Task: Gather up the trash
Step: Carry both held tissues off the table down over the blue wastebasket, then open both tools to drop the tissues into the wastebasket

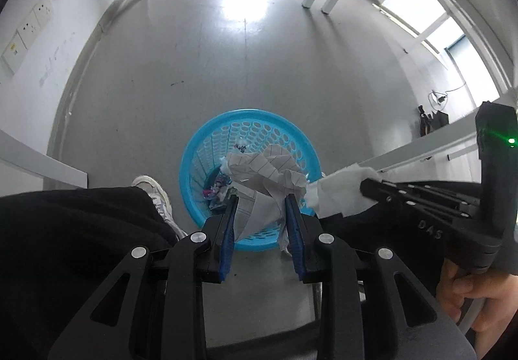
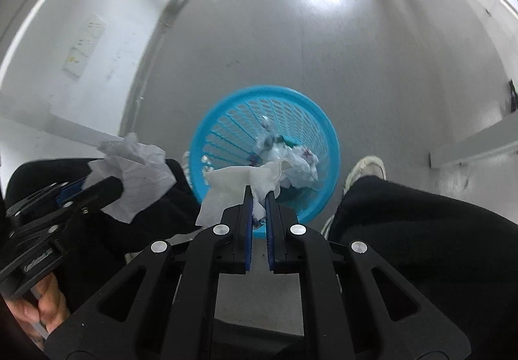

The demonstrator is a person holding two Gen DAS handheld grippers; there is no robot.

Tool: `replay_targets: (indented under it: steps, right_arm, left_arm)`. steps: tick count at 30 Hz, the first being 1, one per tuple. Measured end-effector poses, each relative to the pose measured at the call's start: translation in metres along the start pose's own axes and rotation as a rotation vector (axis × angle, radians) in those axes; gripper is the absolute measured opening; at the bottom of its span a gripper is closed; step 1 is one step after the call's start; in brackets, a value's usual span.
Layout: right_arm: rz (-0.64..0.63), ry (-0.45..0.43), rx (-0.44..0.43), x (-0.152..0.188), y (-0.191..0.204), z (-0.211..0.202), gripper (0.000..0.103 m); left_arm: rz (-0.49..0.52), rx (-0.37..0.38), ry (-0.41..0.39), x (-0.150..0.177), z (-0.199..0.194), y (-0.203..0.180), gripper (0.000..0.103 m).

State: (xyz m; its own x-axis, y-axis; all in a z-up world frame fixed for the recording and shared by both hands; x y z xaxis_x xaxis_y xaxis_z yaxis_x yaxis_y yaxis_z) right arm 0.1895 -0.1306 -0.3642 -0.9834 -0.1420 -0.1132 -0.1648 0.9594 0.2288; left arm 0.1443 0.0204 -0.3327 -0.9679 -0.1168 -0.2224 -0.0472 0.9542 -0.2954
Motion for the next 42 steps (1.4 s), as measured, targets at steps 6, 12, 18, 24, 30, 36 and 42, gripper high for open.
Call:
replay_targets:
  steps: [6, 12, 18, 24, 30, 36, 42]
  right_arm:
    - [0.041, 0.075, 0.018, -0.019, -0.009, 0.036, 0.006]
    - [0.061, 0.121, 0.045, -0.034, -0.018, 0.066, 0.006]
    - [0.080, 0.159, 0.054, -0.044, -0.024, 0.088, 0.006]
    - [0.148, 0.171, 0.038, -0.047, -0.035, 0.095, 0.026]
    - [0.141, 0.147, 0.025, -0.049, -0.034, 0.087, 0.037]
    - [0.142, 0.097, 0.016, -0.036, -0.033, 0.059, 0.046]
    - [0.054, 0.006, -0.010, -0.014, -0.014, 0.015, 0.058]
  left_arm:
    - [-0.101, 0.012, 0.083, -0.014, 0.033, 0.016, 0.029]
    - [-0.212, 0.036, 0.171, -0.030, 0.067, 0.035, 0.029]
    - [-0.233, 0.020, 0.204, -0.041, 0.089, 0.038, 0.029]
    - [-0.268, 0.068, 0.201, -0.050, 0.097, 0.041, 0.056]
    - [-0.259, 0.048, 0.156, -0.053, 0.089, 0.041, 0.059]
    - [-0.202, 0.055, 0.109, -0.044, 0.056, 0.038, 0.062]
    - [-0.132, 0.059, 0.035, -0.029, 0.009, 0.037, 0.070]
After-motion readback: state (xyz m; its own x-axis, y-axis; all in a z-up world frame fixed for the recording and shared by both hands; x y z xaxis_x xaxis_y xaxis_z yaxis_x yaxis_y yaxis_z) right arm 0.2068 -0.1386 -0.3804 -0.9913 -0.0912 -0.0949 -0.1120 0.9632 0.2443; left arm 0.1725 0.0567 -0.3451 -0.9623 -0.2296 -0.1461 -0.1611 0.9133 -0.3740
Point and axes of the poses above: each gripper's, at about its wrist camera, not at the fingertips, and z roughly the way its jaws point, y to its left, x to its underside, the point moved 1 cm from there along z, roughly the way its jaws point, and after that the axes turned 4 degrees about y, right-handed, at the moved point
